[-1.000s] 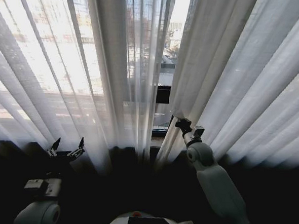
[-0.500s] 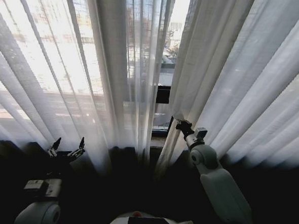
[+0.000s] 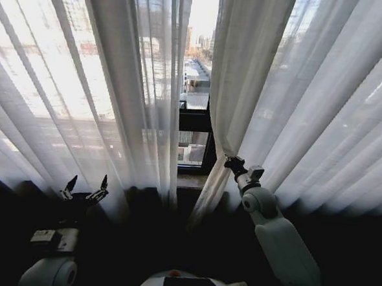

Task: Open the curtains by pulling them apart, changing their state from closed to fully open.

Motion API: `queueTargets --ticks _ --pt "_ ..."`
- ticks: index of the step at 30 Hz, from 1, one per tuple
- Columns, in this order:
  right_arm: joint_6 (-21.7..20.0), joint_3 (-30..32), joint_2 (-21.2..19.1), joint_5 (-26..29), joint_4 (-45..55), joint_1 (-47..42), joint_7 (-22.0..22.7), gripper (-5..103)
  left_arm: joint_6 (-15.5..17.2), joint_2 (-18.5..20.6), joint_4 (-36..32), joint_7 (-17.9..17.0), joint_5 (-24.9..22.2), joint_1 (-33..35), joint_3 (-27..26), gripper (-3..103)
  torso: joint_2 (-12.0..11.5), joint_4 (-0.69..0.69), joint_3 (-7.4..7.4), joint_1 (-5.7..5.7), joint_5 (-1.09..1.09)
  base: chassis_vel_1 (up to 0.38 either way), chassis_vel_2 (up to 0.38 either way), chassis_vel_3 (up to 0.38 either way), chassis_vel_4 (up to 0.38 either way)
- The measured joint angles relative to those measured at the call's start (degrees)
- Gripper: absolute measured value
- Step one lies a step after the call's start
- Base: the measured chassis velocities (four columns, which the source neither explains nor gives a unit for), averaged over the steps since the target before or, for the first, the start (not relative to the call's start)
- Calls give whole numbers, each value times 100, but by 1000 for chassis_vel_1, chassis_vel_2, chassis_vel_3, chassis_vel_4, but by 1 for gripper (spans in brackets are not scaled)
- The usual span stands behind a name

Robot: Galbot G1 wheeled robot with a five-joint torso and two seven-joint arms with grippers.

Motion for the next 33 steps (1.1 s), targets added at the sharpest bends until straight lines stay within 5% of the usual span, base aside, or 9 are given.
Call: queueTargets --ticks 33 --pt "57 -49 77 -10 -201 135 -3 0 -73 25 148 11 -10 -21 -15 100 -1 -1 0 0 3 -352 -350 360 356"
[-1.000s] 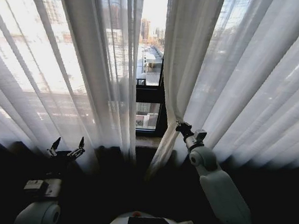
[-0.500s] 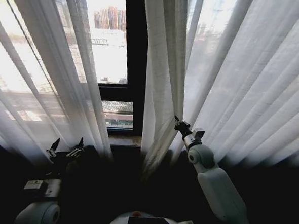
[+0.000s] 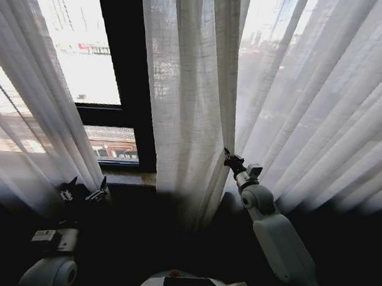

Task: Open the curtains by pulling them apart, changing their state from closed to fully open.

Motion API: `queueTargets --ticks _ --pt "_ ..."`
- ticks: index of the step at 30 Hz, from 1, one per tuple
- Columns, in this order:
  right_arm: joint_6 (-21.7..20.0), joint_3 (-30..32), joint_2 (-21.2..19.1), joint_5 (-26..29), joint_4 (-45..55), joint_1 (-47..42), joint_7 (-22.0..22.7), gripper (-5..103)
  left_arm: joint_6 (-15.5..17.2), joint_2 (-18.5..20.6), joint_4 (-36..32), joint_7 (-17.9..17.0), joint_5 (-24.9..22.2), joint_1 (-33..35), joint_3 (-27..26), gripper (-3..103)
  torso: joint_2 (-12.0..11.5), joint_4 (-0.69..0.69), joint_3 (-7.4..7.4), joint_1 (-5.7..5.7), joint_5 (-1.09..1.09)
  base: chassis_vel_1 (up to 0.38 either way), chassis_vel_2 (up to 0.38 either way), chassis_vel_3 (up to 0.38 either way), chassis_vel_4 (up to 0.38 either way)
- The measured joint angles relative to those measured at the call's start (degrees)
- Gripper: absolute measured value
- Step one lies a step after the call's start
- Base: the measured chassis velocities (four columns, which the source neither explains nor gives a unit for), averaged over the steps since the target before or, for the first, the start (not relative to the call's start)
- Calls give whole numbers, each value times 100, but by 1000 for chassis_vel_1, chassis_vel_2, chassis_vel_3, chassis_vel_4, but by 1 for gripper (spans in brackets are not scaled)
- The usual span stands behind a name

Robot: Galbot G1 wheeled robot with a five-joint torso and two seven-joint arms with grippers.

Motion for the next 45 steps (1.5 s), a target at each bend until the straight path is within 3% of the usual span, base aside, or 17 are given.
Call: queueTargets --ticks 45 --pt "111 290 -44 -51 115 -280 -8 0 -23 -14 -20 8 41 26 20 100 0 1 0 0 0 -356 -352 353 351"
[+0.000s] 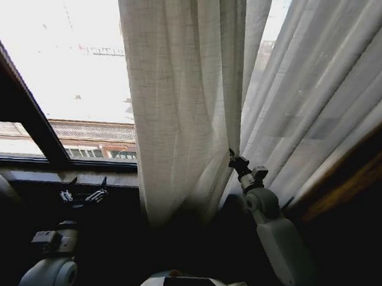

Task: Open the curtains by pulling them apart, changing their state from closed to fully open.

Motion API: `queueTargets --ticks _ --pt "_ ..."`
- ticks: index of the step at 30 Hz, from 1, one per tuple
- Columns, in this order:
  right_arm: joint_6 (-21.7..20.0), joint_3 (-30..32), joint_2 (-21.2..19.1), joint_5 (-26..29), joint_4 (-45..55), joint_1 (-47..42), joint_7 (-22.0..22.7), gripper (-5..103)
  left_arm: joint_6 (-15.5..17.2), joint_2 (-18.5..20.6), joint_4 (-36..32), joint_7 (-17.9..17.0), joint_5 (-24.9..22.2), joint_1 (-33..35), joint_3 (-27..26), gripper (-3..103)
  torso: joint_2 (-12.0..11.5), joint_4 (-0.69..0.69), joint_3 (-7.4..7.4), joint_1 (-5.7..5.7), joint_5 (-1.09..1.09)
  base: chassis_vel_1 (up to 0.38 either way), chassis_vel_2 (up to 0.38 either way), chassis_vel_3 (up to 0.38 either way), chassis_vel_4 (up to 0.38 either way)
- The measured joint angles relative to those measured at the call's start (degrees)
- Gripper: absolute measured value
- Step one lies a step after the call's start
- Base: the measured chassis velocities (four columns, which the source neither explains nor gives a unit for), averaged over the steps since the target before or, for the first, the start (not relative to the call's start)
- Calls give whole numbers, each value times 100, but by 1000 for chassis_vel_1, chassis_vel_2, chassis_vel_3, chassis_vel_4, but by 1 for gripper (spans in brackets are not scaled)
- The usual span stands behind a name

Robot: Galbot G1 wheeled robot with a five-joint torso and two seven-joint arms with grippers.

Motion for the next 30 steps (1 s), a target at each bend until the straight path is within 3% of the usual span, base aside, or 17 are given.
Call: queueTargets --ticks 13,19,30 --pt "2 16 0 -27 37 -52 9 0 0 -2 1 0 -5 -32 41 100 0 0 0 0 -2 -351 -363 339 360" --pt "52 -13 26 -336 -57 -56 0 0 -28 -40 27 1 -5 -24 42 100 0 -1 0 0 1 -276 -291 302 284" --pt "98 26 15 -349 -76 -96 -10 0 -41 -134 -19 2 49 2 72 100 0 2 0 1 -6 -23 -32 27 17"
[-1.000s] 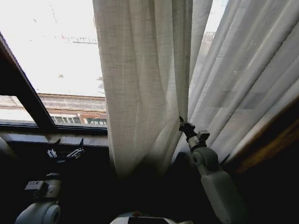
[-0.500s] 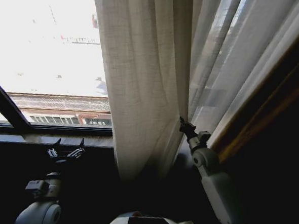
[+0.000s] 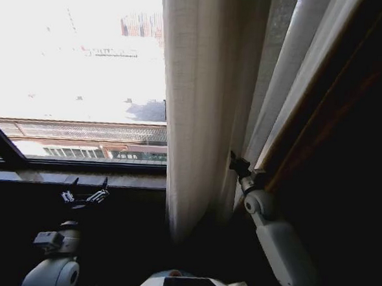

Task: Open the curtains by pulling them apart, changing their state from closed to fully open.

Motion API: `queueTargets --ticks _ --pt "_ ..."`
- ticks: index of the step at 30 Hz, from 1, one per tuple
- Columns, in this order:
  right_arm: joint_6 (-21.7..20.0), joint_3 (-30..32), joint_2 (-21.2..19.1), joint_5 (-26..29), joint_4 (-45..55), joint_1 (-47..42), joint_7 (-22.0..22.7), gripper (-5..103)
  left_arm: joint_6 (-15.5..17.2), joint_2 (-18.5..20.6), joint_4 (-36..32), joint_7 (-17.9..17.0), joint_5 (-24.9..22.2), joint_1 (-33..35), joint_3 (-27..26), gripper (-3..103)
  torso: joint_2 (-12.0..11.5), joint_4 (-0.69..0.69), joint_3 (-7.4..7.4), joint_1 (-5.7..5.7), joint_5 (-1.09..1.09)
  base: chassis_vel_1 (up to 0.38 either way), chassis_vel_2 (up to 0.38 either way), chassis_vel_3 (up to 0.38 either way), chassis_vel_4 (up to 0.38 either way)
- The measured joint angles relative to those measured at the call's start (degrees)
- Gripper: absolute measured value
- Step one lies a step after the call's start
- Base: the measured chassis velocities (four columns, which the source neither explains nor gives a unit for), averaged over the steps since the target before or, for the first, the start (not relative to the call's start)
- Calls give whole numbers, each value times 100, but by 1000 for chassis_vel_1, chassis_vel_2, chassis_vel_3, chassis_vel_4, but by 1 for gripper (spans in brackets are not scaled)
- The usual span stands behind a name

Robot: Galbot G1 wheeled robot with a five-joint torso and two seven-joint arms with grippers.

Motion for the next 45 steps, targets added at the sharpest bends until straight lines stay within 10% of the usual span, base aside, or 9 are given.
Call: queueTargets --ticks 45 --pt "96 138 -131 18 5 -177 -90 7 46 -276 -206 134 242 -34 81 100 0 -3 0 -1 5 -4 -5 -7 -8"
